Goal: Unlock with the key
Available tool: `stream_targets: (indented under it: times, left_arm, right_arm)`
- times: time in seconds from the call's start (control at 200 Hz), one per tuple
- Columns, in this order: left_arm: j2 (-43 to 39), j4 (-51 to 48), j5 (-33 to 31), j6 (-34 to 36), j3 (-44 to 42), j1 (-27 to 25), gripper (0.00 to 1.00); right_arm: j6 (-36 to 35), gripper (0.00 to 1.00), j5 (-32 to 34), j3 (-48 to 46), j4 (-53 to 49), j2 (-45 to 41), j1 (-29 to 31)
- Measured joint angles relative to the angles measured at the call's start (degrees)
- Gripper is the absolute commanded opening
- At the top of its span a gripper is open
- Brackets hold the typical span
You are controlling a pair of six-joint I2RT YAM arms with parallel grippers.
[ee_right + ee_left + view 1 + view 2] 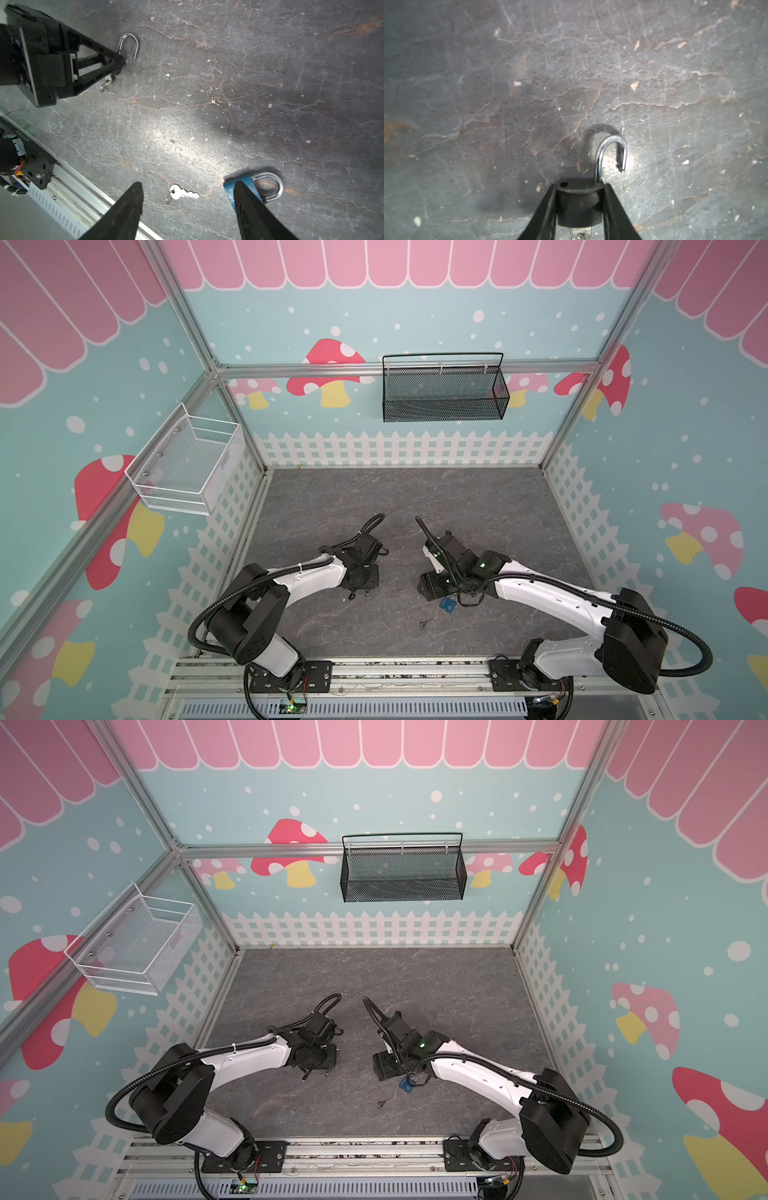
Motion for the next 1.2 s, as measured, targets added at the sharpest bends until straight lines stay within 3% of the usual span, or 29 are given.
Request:
stream_targets:
  times: [0.17,0.415,0.745,1.2]
  left_arm:
    - [-3.1,-1.3,0.0,-0.8,0.0,0.0,0.54]
    - [-13.2,-1.2,0.3,-2.1,-0.5,0.0,0.55]
    - [-29.2,4.7,2.2,-5.7,-7.8,0.0,0.56]
    - [-36.9,6.6,0.7,-10.1,-12.2,0.0,0.56]
  right_arm:
    - [0.3,0.71,0.0,-0.2,0.0,0.0,1.0]
    - [1.9,0.69,0.0,-2.0,-0.1,-0.5,4.2]
    - [4.3,0.62,-0.5,-4.9,0.9,-0.5,11.6]
    - [8.1,0.5,0.1,-7.0,3.1,3.7,16.1]
